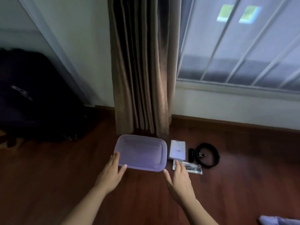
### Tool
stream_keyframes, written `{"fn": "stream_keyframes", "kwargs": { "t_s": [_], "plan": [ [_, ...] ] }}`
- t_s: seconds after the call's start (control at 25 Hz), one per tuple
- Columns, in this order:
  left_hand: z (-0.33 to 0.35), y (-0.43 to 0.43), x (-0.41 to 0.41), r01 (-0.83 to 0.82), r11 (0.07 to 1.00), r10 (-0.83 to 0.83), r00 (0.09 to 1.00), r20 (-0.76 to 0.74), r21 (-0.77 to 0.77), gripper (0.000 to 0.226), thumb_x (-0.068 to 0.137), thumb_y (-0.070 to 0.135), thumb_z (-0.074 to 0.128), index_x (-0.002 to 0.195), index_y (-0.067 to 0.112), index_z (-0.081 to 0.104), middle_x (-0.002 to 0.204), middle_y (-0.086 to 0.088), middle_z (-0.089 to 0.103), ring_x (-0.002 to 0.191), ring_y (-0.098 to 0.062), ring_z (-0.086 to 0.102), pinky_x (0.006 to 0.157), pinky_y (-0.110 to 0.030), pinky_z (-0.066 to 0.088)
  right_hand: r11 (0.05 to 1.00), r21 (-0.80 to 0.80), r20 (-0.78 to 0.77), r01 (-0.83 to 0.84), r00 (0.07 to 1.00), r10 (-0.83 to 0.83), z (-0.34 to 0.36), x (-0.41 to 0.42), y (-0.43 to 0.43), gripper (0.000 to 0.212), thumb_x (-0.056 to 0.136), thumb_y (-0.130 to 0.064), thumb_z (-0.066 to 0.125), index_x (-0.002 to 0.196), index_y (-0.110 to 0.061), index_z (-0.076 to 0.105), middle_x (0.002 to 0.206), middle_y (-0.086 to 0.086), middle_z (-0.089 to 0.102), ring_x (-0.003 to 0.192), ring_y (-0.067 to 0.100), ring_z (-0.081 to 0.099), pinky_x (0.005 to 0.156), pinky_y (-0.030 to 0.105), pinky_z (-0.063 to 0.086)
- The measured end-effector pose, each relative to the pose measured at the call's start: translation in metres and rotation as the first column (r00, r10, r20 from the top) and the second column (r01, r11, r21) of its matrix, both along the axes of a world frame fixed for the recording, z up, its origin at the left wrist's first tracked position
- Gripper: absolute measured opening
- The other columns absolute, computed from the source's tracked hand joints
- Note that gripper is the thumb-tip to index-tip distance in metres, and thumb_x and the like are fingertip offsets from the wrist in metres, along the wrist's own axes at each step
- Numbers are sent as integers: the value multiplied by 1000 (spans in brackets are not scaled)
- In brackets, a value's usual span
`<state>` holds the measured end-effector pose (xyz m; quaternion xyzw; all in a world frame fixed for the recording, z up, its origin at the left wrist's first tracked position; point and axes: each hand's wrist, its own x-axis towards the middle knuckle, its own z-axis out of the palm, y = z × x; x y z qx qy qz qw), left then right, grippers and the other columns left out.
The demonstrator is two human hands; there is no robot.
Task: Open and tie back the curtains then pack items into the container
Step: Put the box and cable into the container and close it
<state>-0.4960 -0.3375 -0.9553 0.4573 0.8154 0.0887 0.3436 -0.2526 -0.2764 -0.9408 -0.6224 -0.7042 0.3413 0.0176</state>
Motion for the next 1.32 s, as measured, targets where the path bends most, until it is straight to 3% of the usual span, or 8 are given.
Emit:
{"fn": "stream_keyframes", "kwargs": {
  "t_s": [0.2,0.52,0.72,0.84,0.96,1.08,1.24,1.32],
  "plan": [
    [-129,27,-16,-117,991,122,990,-65,63,70,98,41,39,150,6,7,159,-10,7,147,-22,9,116,-36,19,1000,29,-50,-1,999,2,-135,-5,18,73,94,-51,39,146,-4,22,151,14,29,140,25,25,113,33,24],
    [-272,71,-62,-462,877,473,879,-61,133,71,97,34,45,148,0,11,154,-23,20,141,-38,24,111,-44,26,997,0,-95,75,993,-75,-286,-22,66,74,91,-51,46,142,-3,23,135,19,47,122,33,47,97,38,40],
    [-288,62,-97,-551,833,529,819,222,47,45,92,27,57,128,2,48,114,-22,60,98,-37,60,83,-49,51,988,-98,-132,118,983,-130,-303,-29,65,70,85,-42,61,136,-3,31,130,16,52,116,33,52,91,36,44],
    [-264,14,-112,-484,857,514,781,354,-176,48,80,31,71,120,13,51,114,-12,59,97,-32,60,70,-41,50,977,-198,-145,85,983,-115,-293,-11,23,88,78,-49,65,142,-4,24,134,14,51,121,31,50,92,35,44],
    [-248,-18,-98,-361,877,468,793,390,-318,61,57,26,83,110,15,54,114,-14,61,98,-32,64,71,-46,56,952,-300,-190,60,974,-122,-274,37,-19,90,60,-63,66,134,-17,41,125,2,60,115,21,57,93,33,47],
    [-245,-9,-39,-180,926,320,839,440,-332,63,50,28,79,104,8,51,102,-18,63,80,-26,66,57,-34,54,948,-280,-239,147,946,-218,-272,112,-33,89,38,-79,73,115,-40,48,112,-9,67,102,10,64,92,34,50],
    [-267,10,64,80,966,60,855,515,-245,66,54,34,79,101,4,44,81,-13,57,56,-17,56,47,-29,45,915,-248,-180,318,913,-366,-268,224,-37,89,49,-50,87,125,-23,52,106,-5,69,90,7,68,86,33,54],
    [-276,17,108,123,969,7,853,522,-215,61,55,35,79,94,7,42,75,-8,55,52,-14,55,47,-30,48,900,-234,-157,368,899,-408,-269,268,-41,101,36,-67,82,124,-25,52,101,-8,71,87,5,69,84,34,55]
  ]
}}
